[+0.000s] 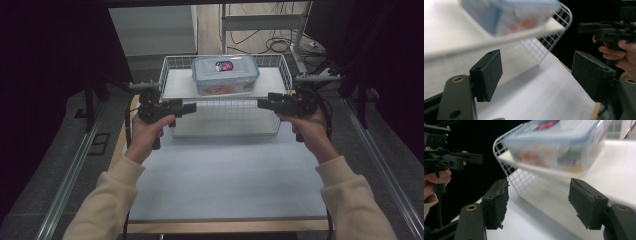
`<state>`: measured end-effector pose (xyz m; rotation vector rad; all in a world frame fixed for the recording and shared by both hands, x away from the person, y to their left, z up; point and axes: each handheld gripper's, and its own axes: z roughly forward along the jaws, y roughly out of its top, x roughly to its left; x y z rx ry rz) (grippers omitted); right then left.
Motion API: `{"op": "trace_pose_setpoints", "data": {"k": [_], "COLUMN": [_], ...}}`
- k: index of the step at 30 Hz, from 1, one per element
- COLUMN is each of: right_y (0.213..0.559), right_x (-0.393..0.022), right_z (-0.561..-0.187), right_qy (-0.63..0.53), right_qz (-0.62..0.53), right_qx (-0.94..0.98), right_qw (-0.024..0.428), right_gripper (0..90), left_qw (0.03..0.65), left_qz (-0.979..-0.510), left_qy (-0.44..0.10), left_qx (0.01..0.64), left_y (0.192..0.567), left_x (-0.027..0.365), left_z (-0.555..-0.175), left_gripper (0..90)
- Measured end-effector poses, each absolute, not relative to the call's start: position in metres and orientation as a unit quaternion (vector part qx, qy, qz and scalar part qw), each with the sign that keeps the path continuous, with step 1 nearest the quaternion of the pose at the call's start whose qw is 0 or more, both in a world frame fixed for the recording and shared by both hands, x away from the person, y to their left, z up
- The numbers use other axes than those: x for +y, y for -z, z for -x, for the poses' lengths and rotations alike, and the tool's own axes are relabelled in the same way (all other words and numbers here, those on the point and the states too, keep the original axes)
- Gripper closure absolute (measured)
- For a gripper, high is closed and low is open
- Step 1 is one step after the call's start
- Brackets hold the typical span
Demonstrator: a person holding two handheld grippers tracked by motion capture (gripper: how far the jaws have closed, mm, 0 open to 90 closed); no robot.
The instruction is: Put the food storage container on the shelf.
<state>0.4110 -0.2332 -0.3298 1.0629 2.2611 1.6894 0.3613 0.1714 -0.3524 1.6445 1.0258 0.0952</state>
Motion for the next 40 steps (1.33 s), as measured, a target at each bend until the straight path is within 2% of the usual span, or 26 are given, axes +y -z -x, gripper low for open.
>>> {"op": "trace_pose_setpoints", "data": {"k": [6,13,24,29,40], "right_y": [0.361,0.414,0.47,0.482,0.488], "right_x": [-0.245,-0.259,-0.258,-0.255,-0.261], "right_z": [-0.382,-0.352,-0.326,-0.324,-0.322], "right_qy": [-0.559,-0.542,-0.495,-0.486,-0.487], "right_qz": [-0.335,-0.342,-0.346,-0.352,-0.357], "right_qx": [0.756,0.766,0.795,0.799,0.793], "right_qw": [0.062,0.052,0.059,0.052,0.077], "right_gripper": [30.5,28.6,28.0,27.6,24.3], "left_qw": [0.568,0.538,0.501,0.49,0.479], "left_qz": [-0.7,-0.73,-0.754,-0.762,-0.765], "left_qy": [-0.035,-0.055,-0.03,-0.032,-0.04], "left_qx": [0.431,0.418,0.424,0.422,0.429], "left_y": [0.382,0.429,0.481,0.487,0.496], "left_x": [0.173,0.167,0.156,0.151,0.153], "left_z": [-0.332,-0.295,-0.281,-0.28,-0.276], "left_gripper": [23.2,22.5,22.5,22.5,22.3]}}
